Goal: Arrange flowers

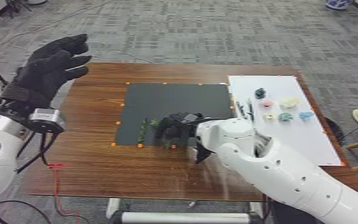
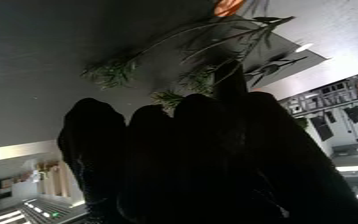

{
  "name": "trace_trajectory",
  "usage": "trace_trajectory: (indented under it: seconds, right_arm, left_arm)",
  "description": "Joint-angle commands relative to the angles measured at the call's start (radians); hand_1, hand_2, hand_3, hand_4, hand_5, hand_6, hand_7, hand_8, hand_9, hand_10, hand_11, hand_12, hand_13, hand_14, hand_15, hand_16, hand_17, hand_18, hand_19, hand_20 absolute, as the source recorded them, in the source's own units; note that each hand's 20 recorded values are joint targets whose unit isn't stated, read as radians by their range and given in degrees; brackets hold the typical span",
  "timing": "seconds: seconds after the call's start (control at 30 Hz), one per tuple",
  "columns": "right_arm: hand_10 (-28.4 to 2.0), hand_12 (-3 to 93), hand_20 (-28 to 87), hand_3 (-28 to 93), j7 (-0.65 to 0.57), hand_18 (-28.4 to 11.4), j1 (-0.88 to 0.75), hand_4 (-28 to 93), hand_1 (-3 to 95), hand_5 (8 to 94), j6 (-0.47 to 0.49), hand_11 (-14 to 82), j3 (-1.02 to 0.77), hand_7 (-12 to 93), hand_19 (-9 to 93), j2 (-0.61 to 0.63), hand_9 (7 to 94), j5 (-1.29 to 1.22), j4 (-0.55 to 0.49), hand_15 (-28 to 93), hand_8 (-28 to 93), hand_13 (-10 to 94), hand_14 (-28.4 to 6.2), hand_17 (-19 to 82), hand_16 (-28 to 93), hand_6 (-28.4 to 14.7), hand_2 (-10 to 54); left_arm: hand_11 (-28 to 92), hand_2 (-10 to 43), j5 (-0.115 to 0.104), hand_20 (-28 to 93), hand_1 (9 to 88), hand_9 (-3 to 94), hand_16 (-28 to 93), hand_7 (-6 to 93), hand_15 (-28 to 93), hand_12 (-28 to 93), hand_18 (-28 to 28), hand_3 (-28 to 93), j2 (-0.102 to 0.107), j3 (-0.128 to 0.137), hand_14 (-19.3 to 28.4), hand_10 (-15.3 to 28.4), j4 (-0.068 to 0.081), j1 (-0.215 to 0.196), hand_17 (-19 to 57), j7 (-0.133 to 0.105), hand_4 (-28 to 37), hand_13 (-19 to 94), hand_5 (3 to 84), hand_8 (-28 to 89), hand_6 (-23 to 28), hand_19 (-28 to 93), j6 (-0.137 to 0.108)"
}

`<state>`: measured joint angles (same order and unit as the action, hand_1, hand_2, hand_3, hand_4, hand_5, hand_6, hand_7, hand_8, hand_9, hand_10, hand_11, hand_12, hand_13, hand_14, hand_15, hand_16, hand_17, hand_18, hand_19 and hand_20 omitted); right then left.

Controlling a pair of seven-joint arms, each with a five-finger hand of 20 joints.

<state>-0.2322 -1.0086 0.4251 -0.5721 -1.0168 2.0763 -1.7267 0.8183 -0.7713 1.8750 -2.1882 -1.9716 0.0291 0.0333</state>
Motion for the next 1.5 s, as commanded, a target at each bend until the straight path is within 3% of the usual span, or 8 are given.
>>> trace_trajectory:
  seconds: [0.03,0.3,0.53,0.83,1.03,1.33,1.5]
  right_arm:
    - [-8.8,38.2,71,93,0.007,-23.2,-0.067,-12,12.7,47.1,0.030,64.1,-0.037,14,93,0.043,88.1,0.031,-0.022,83,-13,84,-9.3,59,40,1.0,34.4]
    - [-8.9,38.2,71,93,0.044,-23.2,-0.120,-12,12.8,47.2,0.058,64.2,-0.059,14,93,0.049,88.1,0.036,-0.060,83,-13,84,-9.3,59,40,1.2,34.0]
    - [-8.9,38.1,71,93,0.042,-23.2,-0.120,-12,12.9,47.3,0.034,64.3,-0.050,14,93,0.051,88.0,0.027,-0.053,83,-13,84,-9.3,59,40,1.3,33.8]
    - [-9.1,38.1,71,93,0.115,-23.2,-0.197,-12,13.0,47.2,0.010,64.3,-0.130,14,93,0.059,87.7,-0.027,-0.131,83,-13,84,-9.4,59,40,1.3,33.3]
    - [-9.3,38.1,71,93,0.166,-23.4,-0.258,-12,14.1,47.8,0.073,64.3,-0.189,14,93,0.067,87.7,-0.046,-0.166,83,-13,84,-9.5,58,40,1.8,32.7]
    - [-9.4,37.9,71,93,0.147,-23.4,-0.295,-10,14.7,50.7,0.147,64.3,-0.221,15,93,0.143,87.7,-0.039,-0.172,83,-13,84,-9.6,58,40,2.3,32.8]
    - [-9.4,37.9,71,93,0.126,-23.5,-0.291,-9,14.7,50.8,0.134,64.3,-0.212,15,93,0.179,87.6,-0.038,-0.159,83,-13,84,-9.6,58,40,2.3,32.8]
  left_arm:
    - [22,-4.3,-0.005,11,25.6,16.5,-5,20.3,44,20,19.0,69,-0.009,0.013,12.4,9.2,-0.006,-0.009,-10.6,-0.003,-27.4,7,23.0,-10,1.4,40,-0.001]
    - [21,-4.2,-0.004,11,25.4,15.9,-5,20.0,43,19,18.7,69,-0.011,0.016,12.1,9.0,-0.005,-0.006,-10.5,-0.004,-26.4,7,22.6,-10,1.5,39,-0.004]
    - [21,-4.1,-0.003,11,25.5,15.6,-4,19.8,42,20,18.6,68,-0.010,0.017,11.7,8.8,-0.008,-0.009,-10.5,-0.007,-25.8,7,22.2,-10,1.4,39,-0.004]
    - [21,-3.6,-0.004,12,25.6,15.2,-4,19.2,42,20,18.5,68,-0.011,0.019,11.5,8.7,-0.007,-0.011,-10.6,-0.007,-24.8,7,22.1,-9,1.5,38,-0.005]
    - [21,-3.3,-0.003,12,25.8,15.1,-4,18.8,41,20,18.6,67,-0.010,0.016,11.4,8.7,-0.005,-0.005,-10.6,-0.007,-24.1,7,22.0,-9,1.5,38,-0.008]
    - [21,-3.3,-0.003,12,25.8,15.0,-4,18.9,41,20,18.5,67,-0.012,0.023,11.3,8.7,-0.008,-0.011,-10.6,-0.011,-23.8,7,22.0,-9,1.5,38,-0.009]
    - [21,-3.5,-0.003,12,25.8,15.0,-4,19.2,41,20,18.5,67,-0.014,0.027,11.4,8.7,-0.012,-0.019,-10.6,-0.013,-24.1,7,21.9,-9,1.4,38,-0.011]
